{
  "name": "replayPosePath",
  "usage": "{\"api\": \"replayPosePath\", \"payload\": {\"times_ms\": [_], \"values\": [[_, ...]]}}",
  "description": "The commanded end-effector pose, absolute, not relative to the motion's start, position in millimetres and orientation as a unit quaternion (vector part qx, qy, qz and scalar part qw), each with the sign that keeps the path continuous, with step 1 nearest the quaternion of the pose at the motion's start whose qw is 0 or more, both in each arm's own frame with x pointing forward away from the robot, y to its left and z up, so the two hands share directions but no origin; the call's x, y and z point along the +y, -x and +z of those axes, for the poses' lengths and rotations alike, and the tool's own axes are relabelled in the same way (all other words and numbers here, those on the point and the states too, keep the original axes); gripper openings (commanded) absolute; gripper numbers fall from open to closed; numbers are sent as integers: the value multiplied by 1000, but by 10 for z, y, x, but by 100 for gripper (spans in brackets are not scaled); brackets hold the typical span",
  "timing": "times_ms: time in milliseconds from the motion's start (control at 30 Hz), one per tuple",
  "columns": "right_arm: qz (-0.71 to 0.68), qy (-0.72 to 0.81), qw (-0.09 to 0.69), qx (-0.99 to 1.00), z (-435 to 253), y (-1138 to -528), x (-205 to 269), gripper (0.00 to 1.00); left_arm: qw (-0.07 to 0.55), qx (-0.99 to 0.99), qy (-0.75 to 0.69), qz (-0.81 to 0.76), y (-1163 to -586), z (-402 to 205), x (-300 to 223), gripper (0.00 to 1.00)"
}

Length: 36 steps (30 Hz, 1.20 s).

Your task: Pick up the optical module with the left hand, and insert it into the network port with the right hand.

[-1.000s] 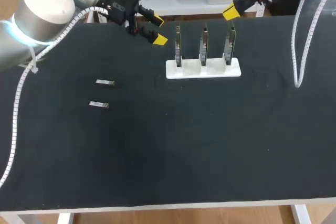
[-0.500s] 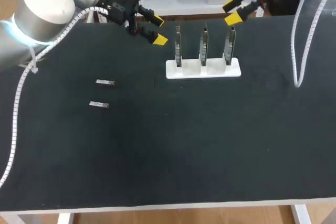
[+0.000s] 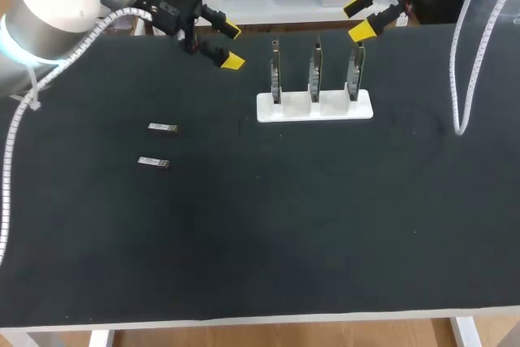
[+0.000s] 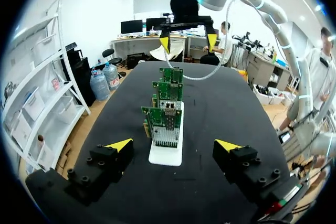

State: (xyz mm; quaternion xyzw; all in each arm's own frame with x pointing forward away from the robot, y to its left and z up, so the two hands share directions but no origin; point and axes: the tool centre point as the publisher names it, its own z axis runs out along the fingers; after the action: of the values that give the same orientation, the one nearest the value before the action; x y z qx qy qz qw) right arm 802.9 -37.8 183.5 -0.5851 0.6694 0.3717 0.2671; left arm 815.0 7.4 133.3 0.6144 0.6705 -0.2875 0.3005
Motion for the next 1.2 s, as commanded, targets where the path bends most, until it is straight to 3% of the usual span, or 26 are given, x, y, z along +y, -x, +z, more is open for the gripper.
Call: {"api": "replayPosePath", "payload": {"times_ms": [33,600,1200], "values": [[372,585,266,670,1837,-8039,-374,100,286,659,-642,-268,-8070,1373,232,100],[372,585,266,670,1837,-8039,-374,100,178,654,-707,-202,-7740,1039,996,100],[372,585,266,670,1837,-8039,-374,100,169,674,-696,-184,-7584,838,1339,100]]}}
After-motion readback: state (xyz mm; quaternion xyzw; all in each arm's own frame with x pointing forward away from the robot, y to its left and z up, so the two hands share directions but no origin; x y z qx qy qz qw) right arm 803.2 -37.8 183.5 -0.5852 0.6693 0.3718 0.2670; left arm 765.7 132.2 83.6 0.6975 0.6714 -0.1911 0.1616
